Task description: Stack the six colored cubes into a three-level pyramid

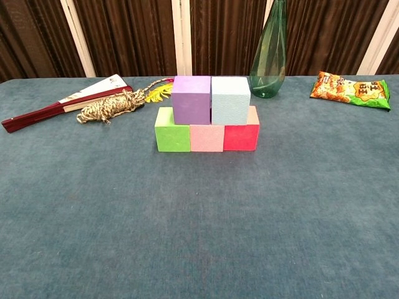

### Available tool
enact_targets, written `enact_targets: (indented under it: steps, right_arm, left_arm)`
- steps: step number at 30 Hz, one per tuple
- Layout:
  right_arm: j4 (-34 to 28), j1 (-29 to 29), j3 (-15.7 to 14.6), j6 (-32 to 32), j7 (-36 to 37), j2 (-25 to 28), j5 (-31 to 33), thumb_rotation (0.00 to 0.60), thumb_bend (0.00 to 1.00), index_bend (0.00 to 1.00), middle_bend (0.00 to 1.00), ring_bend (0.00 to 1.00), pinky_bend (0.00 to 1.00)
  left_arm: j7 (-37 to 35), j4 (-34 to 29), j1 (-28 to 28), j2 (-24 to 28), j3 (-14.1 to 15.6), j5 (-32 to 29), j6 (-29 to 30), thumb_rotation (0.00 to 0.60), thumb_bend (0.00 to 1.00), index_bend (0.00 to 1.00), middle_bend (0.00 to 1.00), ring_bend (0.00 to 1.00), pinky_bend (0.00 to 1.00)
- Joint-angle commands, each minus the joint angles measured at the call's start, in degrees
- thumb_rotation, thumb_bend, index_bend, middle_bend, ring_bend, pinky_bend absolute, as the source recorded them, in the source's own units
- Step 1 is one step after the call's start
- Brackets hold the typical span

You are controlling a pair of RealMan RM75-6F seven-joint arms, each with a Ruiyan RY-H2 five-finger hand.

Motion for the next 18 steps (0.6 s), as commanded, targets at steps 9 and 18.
enact_targets:
  steps: [9, 18]
  right_arm:
    - [-7.2, -1.7, 3.4, 5.4, 6.9, 2.5, -7.3, 0.600, 0.29, 0.20, 0.53, 0.44, 0.22]
    - [-23.4, -0.9, 10.9, 7.1, 12.7, 12.2, -11.6, 0.600, 0.29, 0.19, 0.53, 0.44, 0.22]
  left_arm:
    - [-0.4, -0.1, 0.4, 0.4, -0.5, 0.1, -0.3, 0.600, 0.17, 0.00, 0.04, 0.05, 0.08]
    - [-1.0, -0.5, 0.5, 1.0, -0.7, 0.0, -1.0, 0.600, 0.17, 0.00, 0.04, 0.05, 0.08]
